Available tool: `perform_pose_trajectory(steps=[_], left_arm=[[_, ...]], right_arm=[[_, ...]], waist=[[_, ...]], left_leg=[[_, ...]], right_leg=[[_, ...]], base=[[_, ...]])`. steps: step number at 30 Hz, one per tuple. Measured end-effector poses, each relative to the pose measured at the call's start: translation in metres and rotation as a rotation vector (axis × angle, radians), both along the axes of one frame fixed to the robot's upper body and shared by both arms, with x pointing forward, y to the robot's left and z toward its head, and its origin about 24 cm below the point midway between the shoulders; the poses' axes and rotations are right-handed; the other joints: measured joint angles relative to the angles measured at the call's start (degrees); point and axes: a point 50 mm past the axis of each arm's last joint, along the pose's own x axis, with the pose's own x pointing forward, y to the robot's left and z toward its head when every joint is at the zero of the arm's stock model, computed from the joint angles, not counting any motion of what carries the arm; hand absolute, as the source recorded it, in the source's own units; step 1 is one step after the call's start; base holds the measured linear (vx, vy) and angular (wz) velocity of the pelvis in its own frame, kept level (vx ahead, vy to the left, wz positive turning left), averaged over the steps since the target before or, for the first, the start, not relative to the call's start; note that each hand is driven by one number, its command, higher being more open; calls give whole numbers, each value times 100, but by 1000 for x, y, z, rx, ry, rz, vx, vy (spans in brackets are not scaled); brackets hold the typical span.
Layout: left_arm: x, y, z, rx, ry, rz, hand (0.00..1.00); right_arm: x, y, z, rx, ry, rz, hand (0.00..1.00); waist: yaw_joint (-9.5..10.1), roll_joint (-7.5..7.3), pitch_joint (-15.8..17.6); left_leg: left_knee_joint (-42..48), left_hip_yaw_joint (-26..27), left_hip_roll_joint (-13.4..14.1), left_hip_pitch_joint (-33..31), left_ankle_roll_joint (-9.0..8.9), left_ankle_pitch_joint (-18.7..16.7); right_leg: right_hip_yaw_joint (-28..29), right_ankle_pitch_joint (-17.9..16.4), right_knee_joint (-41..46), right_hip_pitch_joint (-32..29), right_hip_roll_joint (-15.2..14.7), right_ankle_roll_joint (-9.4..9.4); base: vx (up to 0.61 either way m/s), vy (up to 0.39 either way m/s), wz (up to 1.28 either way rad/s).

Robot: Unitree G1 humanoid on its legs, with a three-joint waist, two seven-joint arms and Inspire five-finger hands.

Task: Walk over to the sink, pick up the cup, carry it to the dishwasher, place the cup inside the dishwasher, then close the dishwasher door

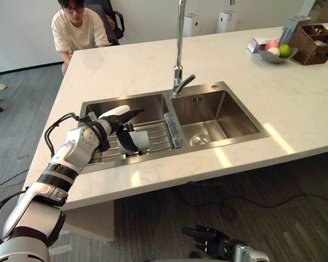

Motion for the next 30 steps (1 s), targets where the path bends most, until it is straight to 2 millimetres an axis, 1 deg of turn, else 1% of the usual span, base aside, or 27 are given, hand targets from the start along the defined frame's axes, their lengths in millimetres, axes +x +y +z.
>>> perform_pose_trajectory(steps=[5, 8, 14, 22, 30], left_arm=[[1, 11, -11, 6, 64, 41, 100], [0, 15, -15, 10, 92, 47, 100], [0, 20, -24, 19, 142, 60, 100], [0, 17, -28, 66, 172, 47, 100], [1, 18, -38, 112, 202, 78, 100]], right_arm=[[-1, 1, 0, 12, 0, 3, 100], [-1, 1, 0, 15, 2, 3, 100], [-1, 1, 0, 19, 3, 7, 100], [-1, 2, 0, 32, 12, 13, 100], [-1, 2, 0, 43, 32, 19, 100]], waist=[[-11, -38, -23], [-20, -65, -41], [-46, -68, -43], [-95, -94, -59], [-125, -113, -119]], left_leg=[[-1, 80, 0, -6, 2, -1], [-1, 119, -9, -25, 8, -5], [-1, 138, -7, -36, 9, -12], [-2, 144, -4, -26, 9, -20], [-2, 201, -3, 0, 18, -40]], right_leg=[[91, 39, -4, -49, 3, 2], [127, 88, -72, -54, 1, 13], [140, 120, -136, -43, 13, 18], [146, 123, -140, -34, 14, 21], [199, 130, -148, -34, 13, 33]], base=[[-23, 3, -8], [-14, 4, -8], [0, 0, 0], [0, 0, 0], [-8, 2, -3]])
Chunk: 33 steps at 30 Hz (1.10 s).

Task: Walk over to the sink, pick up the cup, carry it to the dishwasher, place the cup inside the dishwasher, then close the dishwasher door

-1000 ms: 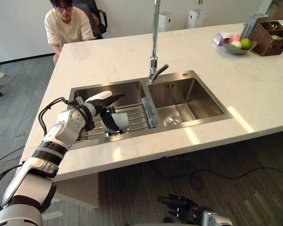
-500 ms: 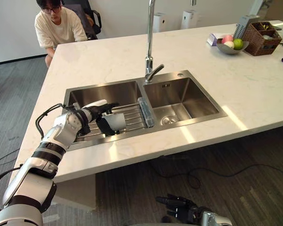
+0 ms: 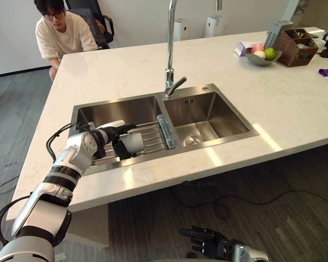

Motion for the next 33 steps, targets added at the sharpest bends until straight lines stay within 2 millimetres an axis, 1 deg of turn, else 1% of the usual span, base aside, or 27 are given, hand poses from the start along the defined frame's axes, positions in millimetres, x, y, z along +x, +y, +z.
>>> perform_pose_trajectory(steps=[2, 8, 9, 11, 15, 16, 19, 28, 30, 33], left_arm=[[0, 0, -7, 20, 21, 12, 100], [0, 4, -14, 45, 33, 44, 100], [0, 5, -17, 54, 37, 57, 0], [0, 3, -21, 88, 34, 59, 0], [1, 4, -26, 85, 33, 77, 0], [1, 4, -26, 92, 8, 82, 0], [2, 4, -28, 102, -18, 76, 0], [-2, 2, -40, 88, -111, 81, 0], [-4, 2, -43, 61, -151, 93, 0], [-11, 1, -44, -130, -198, 154, 0]], right_arm=[[0, 0, 0, 2, 7, 3, 100], [1, 1, 0, 9, 16, 22, 100], [2, 1, 1, 13, 15, 28, 100], [2, 2, 1, 16, 15, 31, 100], [3, 2, 1, 17, 14, 35, 100], [3, 3, 1, 19, 14, 35, 100], [3, 3, 1, 18, 14, 38, 100], [3, 3, 1, 26, 12, 40, 100], [3, 3, 1, 27, 12, 40, 100], [3, 4, 1, 30, 12, 37, 100]], waist=[[-5, 1, -11], [-75, 2, -69], [-112, 2, -69], [-149, 0, -71], [-188, 1, -88], [-199, -3, -89], [-205, -3, -91], [-220, -3, -90], [-218, -4, -90], [-182, -8, -88]], left_leg=[[0, 27, -2, 11, 1, -11], [0, 77, -7, 34, 5, -40], [1, 82, -8, 36, 7, -42], [1, 95, -7, 43, 11, -45], [1, 124, 1, 67, 12, -54], [1, 131, 3, 68, 13, -59], [1, 131, 3, 80, 15, -68], [7, 127, 2, 93, 17, -70], [7, 122, 0, 91, 18, -70], [6, 101, -4, 67, 18, -70]], right_leg=[[25, 1, -2, 0, 0, 2], [64, 2, -10, -2, -1, 10], [70, 3, -15, -2, -4, 14], [82, 7, -21, -1, -7, 21], [109, 8, -27, 4, -5, 24], [117, 8, -28, 3, -4, 24], [120, 3, -28, 13, -8, 31], [106, 2, -29, 29, -12, 36], [92, 1, -29, 30, -15, 36], [69, -3, -25, 18, -20, 42]], base=[[-3, 4, -6], [-3, 1, -4], [0, 0, 0], [-24, -5, -4], [-16, -7, -4], [0, 0, 0], [0, 0, 0], [0, 0, 0], [0, 0, 0], [0, 0, 3]])
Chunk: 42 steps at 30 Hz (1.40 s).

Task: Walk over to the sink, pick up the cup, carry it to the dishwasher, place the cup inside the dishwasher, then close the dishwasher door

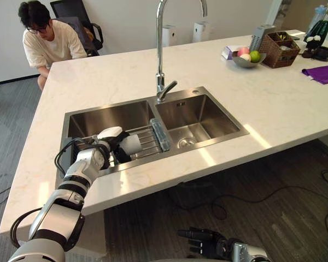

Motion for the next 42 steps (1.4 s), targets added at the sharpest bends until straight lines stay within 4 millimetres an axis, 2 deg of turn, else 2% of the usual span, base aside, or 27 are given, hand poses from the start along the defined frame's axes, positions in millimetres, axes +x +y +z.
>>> perform_pose_trajectory(steps=[2, 4, 5, 6, 7, 10, 13, 14, 17, 22, 24, 27, 30, 32, 34, 35, 36, 37, 38, 39, 40, 41, 42], left_arm=[[-6, -4, 2, -145, -43, 11, 0], [-17, -8, 14, -436, -125, 31, 0], [-20, -10, 18, -529, -152, 33, 0], [-31, -17, 34, -727, -238, 14, 0], [-36, -19, 40, -809, -274, 3, 0], [-65, -35, 65, -1217, -461, -49, 0], [-92, -36, 70, -1445, -580, -64, 0], [-100, -33, 70, -1480, -618, -53, 0], [-107, -29, 67, -1508, -657, -33, 0], [-118, -18, 62, -1491, -694, 19, 0], [-122, -18, 58, -1495, -691, 41, 0], [-134, -17, 46, -1482, -671, 103, 0], [-152, -13, 30, -1439, -634, 190, 0], [-160, -6, 29, -1413, -645, 222, 0], [-172, 4, 32, -1388, -693, 248, 0], [-174, 6, 34, -1390, -708, 252, 0], [-179, 8, 38, -1394, -737, 248, 0], [-180, 8, 43, -1405, -769, 225, 0], [-180, 1, 46, -1424, -791, 183, 0], [-178, -10, 47, -1462, -781, 139, 0], [-174, -16, 48, -1480, -767, 109, 0], [-169, -21, 51, -1495, -758, 59, 0], [-166, -23, 56, -1500, -773, 21, 0]], right_arm=[[-1, 0, 0, 2, 0, -5, 100], [-2, 2, -1, 4, 1, -17, 100], [-3, 1, -1, 2, 2, -26, 100], [-6, 0, -2, -6, 3, -45, 100], [-7, -1, -3, -12, 5, -54, 100], [-16, -5, -6, -38, 19, -98, 100], [-19, -7, -8, -57, 22, -141, 100], [-21, -7, -8, -61, 21, -144, 100], [-24, -8, -9, -70, 18, -151, 100], [-26, -9, -9, -63, 8, -190, 100], [-27, -9, -9, -61, 4, -182, 100], [-28, -9, -9, -52, -3, -135, 100], [-32, -12, -10, -52, 4, -48, 100], [-32, -13, -10, -47, 10, -35, 100], [-33, -18, -10, -52, 17, -33, 100], [-32, -20, -9, -57, 17, -34, 100], [-32, -22, -9, -60, 22, -44, 100], [-32, -31, -8, -74, 26, -64, 100], [-34, -47, -6, -116, 39, -64, 100], [-36, -65, -1, -163, 31, -64, 100], [-37, -71, 1, -179, 20, -71, 100], [-35, -74, 3, -179, -1, -104, 100], [-32, -70, 3, -168, -18, -122, 100]], waist=[[59, -16, 5], [142, -40, 9], [178, -48, 6], [248, -65, 2], [299, -72, -1], [568, -89, -12], [697, -86, -14], [727, -87, -18], [822, -98, -24], [852, -105, -42], [891, -100, -50], [979, -100, -51], [1262, -80, -22], [1359, -73, 59], [1544, -56, 127], [1618, -46, 127], [1646, -124, 130], [1586, -200, 188], [1585, -178, 217], [1508, 135, 143], [1347, 185, 206], [1121, 76, 194], [963, -217, 209]], left_leg=[[0, -21, -3, -35, 1, 1], [2, -81, -18, -58, 3, 4], [2, -105, -17, -58, 3, 4], [2, -186, -12, -53, 3, 4], [2, -199, -11, -40, 3, 4], [16, -259, -1, -16, 13, -5], [106, -330, -17, -15, 29, -32], [125, -351, -17, -13, 19, -42], [129, -477, -24, -57, 7, -46], [129, -577, -35, -151, -5, -22], [132, -692, -54, -202, 43, 12], [252, -1063, -125, -395, 62, 9], [420, -1690, -200, -590, 66, 5], [489, -2094, -235, -644, 45, 28], [388, -2618, -315, -788, -10, 190], [292, -2631, -303, -807, 64, 122], [349, -2123, -211, -922, 162, 57], [1556, -922, 12, -1462, 358, -305], [2966, 730, 567, -1670, 697, -728], [3486, 1723, 1062, -1567, 1040, -413], [3550, 1965, 1101, -1580, 1145, -366], [2928, 1925, 721, -1575, 1162, -195], [2097, 1993, 255, -1362, 1099, -253]], right_leg=[[-21, 1, 25, -22, 1, 2], [-66, -1, 29, -18, 5, 8], [-83, -7, 30, -9, 5, 17], [-139, -18, 30, 32, 6, 34], [-150, -21, 30, 53, 6, 38], [-156, -58, 29, 113, -19, 56], [-196, -92, 28, 186, -54, 41], [-208, -104, 26, 203, -57, 43], [-313, -125, 23, 206, -68, 68], [-414, -126, 27, 180, -80, 65], [-518, -125, 29, 184, -95, 47], [-877, -218, 37, 224, -144, 65], [-1484, -438, 162, 354, -205, 68], [-1867, -590, 289, 474, -237, 72], [-2439, -864, 592, 485, -310, 69], [-2603, -888, 636, 471, -332, 50], [-2896, -890, 570, 453, -404, 46], [-3394, -905, 630, 401, -581, 52], [-3889, -918, 833, 455, -804, 63], [-4268, -1118, 1581, 437, -950, -49], [-4299, -1325, 1947, 368, -1104, -15], [-4188, -1415, 1825, 231, -1102, 56], [-4351, -1179, 1489, 127, -1275, 17]], base=[[0, 0, 6], [2, -1, 11], [14, -8, 21], [16, -9, 20], [13, -6, 20], [-15, -3, 10], [-61, -7, 12], [-81, -16, 10], [-64, -20, 16], [0, -9, 12], [41, -5, 31], [54, -2, 63], [33, -37, 98], [-19, -74, 122], [-65, -88, 139], [-90, -80, 123], [-61, -54, 152], [-3, 24, 222], [59, 123, 267], [64, 159, 231], [-32, 188, 244], [-151, 205, 233], [-156, 171, 204]])
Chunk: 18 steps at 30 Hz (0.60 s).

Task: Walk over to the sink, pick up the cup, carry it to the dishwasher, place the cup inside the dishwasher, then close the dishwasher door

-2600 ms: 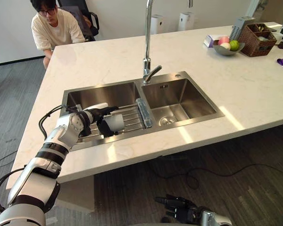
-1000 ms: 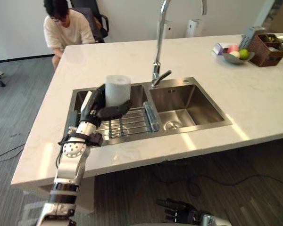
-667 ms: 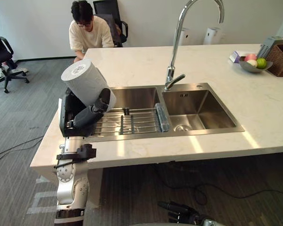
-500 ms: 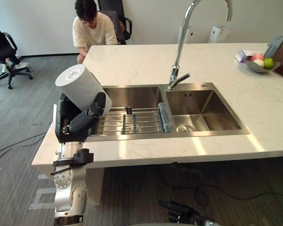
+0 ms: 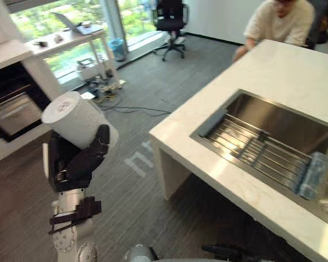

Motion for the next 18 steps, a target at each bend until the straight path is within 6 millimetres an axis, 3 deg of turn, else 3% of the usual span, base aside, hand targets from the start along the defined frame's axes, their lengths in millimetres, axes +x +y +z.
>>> perform_pose_trajectory(steps=[1, 2, 3, 4, 9, 11, 12, 13, 14, 16, 17, 18], left_arm=[[1, -2, 0, -6, -2, -6, 0], [0, -3, -2, -15, 5, -5, 0], [0, -6, -6, -25, 23, -7, 0], [-1, -8, -9, -25, 42, -7, 0], [-5, -10, -17, -29, 98, 9, 0], [0, -17, -21, -36, 109, -28, 0], [6, -27, -22, -37, 105, -83, 0], [13, -38, -25, -32, 101, -151, 0], [18, -46, -29, -19, 110, -202, 0], [17, -49, -34, -7, 133, -224, 0], [16, -51, -39, 3, 156, -237, 0], [16, -51, -41, 5, 162, -237, 0]], right_arm=[[1, -1, 0, -9, -5, -15, 100], [6, -2, 1, -15, -22, -14, 100], [16, -1, 4, -15, -49, -4, 100], [21, 3, 4, -10, -62, 13, 100], [25, 40, 1, 84, -101, 81, 100], [17, 46, 0, 88, -102, 64, 100], [15, 44, 1, 73, -119, 25, 100], [15, 44, 2, 68, -138, -35, 100], [13, 43, 2, 60, -146, -72, 100], [14, 44, 1, 56, -146, -78, 100], [15, 48, 1, 63, -143, -83, 100], [16, 50, 1, 69, -138, -76, 100]], waist=[[20, 106, -22], [33, 204, -38], [46, 268, -20], [52, 256, -12], [20, 302, 5], [10, 374, 59], [-114, 380, 105], [-222, 403, 122], [-250, 402, 125], [-231, 406, 130], [-107, 424, 136], [-66, 452, 139]], left_leg=[[-21, 133, 131, 116, -106, -231], [-232, 295, 262, 351, -419, -343], [-941, 284, 141, 704, -953, -91], [-1396, 230, -113, 838, -877, 104], [-1856, -488, -636, 783, -634, 251], [-1901, -1144, -886, 760, -427, 285], [-1895, -1809, -1046, 765, -259, 342], [-1886, -2542, -1196, 740, -130, 419], [-1820, -3097, -1308, 700, -79, 454], [-1780, -3508, -1415, 686, -96, 444], [-1842, -3821, -1471, 741, -126, 463], [-1898, -3896, -1460, 785, -160, 490]], right_leg=[[-143, 21, 60, 9, 50, 39], [-233, 7, 139, 32, 74, 27], [-295, 8, 235, 46, 26, 27], [-344, 57, 299, 49, -88, 45], [-725, 201, 691, 173, -515, 117], [-194, 168, 1457, 166, -890, 10], [542, 182, 2049, 112, -1089, -126], [1480, -122, 2302, 85, -959, -114], [2336, -505, 2239, 68, -576, 39], [3025, -737, 1982, 44, -199, 177], [3601, -858, 1227, -22, 218, 278], [3703, -856, 926, -64, 364, 278]], base=[[-92, 130, 116], [21, 115, 55], [-16, 193, 47], [-51, 174, 35], [-28, 123, 74], [48, 91, 192], [43, 8, 295], [35, -60, 369], [16, -86, 301], [32, -28, 174], [54, -2, 109], [59, -1, 80]])
